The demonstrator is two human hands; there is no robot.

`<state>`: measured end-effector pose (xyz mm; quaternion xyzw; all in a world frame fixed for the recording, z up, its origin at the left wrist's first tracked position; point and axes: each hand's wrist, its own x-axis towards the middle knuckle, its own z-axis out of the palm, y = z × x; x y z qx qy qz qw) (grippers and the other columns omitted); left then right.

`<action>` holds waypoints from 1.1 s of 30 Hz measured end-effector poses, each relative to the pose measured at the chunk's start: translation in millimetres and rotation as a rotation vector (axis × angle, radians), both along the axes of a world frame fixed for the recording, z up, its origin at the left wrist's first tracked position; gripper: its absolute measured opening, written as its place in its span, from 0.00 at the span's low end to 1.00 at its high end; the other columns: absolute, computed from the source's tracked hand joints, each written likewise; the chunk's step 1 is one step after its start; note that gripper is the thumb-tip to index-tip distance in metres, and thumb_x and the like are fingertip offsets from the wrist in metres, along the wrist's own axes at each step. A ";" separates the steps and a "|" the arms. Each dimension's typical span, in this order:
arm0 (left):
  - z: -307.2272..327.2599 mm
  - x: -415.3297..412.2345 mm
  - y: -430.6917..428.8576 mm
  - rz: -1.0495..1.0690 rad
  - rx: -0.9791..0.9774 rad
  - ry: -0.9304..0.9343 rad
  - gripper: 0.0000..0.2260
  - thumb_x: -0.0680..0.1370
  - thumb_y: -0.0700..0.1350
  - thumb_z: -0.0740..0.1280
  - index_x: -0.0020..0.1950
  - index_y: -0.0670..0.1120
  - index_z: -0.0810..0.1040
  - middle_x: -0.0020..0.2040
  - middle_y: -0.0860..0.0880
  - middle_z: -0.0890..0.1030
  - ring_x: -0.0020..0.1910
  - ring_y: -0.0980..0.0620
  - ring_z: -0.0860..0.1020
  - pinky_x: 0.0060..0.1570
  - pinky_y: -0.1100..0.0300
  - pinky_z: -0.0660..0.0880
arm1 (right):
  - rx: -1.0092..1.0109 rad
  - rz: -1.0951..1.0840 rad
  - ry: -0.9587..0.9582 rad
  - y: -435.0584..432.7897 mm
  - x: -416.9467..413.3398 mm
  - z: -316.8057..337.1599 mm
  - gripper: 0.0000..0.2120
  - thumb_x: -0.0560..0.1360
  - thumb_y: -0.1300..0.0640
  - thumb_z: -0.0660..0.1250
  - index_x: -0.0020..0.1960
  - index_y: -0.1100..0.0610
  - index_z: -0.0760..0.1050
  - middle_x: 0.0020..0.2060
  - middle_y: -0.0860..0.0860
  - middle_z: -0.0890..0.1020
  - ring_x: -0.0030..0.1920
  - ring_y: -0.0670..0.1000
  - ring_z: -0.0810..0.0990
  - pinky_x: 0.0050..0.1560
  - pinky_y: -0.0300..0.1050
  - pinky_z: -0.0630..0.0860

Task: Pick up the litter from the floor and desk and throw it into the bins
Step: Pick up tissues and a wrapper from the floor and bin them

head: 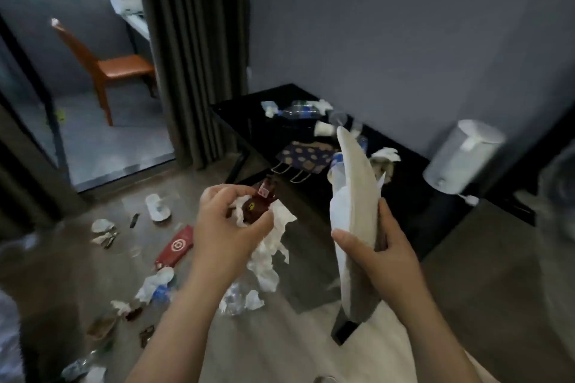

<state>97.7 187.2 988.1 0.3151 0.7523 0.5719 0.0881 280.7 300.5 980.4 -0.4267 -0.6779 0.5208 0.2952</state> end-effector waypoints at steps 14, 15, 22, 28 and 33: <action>35.1 323.6 70.9 -0.889 0.065 0.027 0.14 0.66 0.40 0.76 0.44 0.57 0.78 0.51 0.56 0.73 0.47 0.69 0.73 0.42 0.82 0.65 | 0.100 -0.821 0.022 -108.0 341.0 25.1 0.31 0.62 0.40 0.77 0.58 0.23 0.65 0.63 0.35 0.72 0.59 0.36 0.73 0.53 0.38 0.72; 33.3 348.6 72.9 -0.925 0.079 0.038 0.14 0.66 0.39 0.75 0.44 0.56 0.79 0.52 0.55 0.73 0.46 0.68 0.74 0.41 0.82 0.65 | 0.100 -0.870 0.028 -117.9 362.1 26.4 0.33 0.61 0.39 0.77 0.60 0.25 0.65 0.63 0.33 0.71 0.59 0.36 0.73 0.57 0.40 0.72; 30.9 626.3 28.5 -1.363 0.096 0.046 0.13 0.65 0.39 0.75 0.45 0.52 0.81 0.51 0.55 0.74 0.46 0.67 0.74 0.42 0.81 0.66 | 0.097 -1.343 -0.020 -231.1 589.3 26.6 0.43 0.55 0.32 0.74 0.68 0.30 0.63 0.63 0.38 0.74 0.63 0.42 0.74 0.65 0.51 0.72; 25.2 787.7 -12.4 -1.617 0.110 0.069 0.13 0.65 0.39 0.76 0.45 0.53 0.80 0.50 0.55 0.74 0.47 0.66 0.75 0.45 0.80 0.67 | 0.092 -1.553 0.014 -308.7 709.3 31.1 0.25 0.66 0.46 0.76 0.51 0.26 0.65 0.47 0.23 0.71 0.45 0.23 0.72 0.46 0.29 0.69; 11.1 890.3 -18.5 -1.775 0.062 0.086 0.13 0.66 0.41 0.76 0.47 0.52 0.81 0.51 0.55 0.74 0.48 0.67 0.75 0.43 0.82 0.65 | 0.057 -1.718 0.061 -329.3 785.2 13.3 0.36 0.66 0.44 0.76 0.69 0.34 0.63 0.58 0.33 0.72 0.50 0.33 0.74 0.51 0.35 0.69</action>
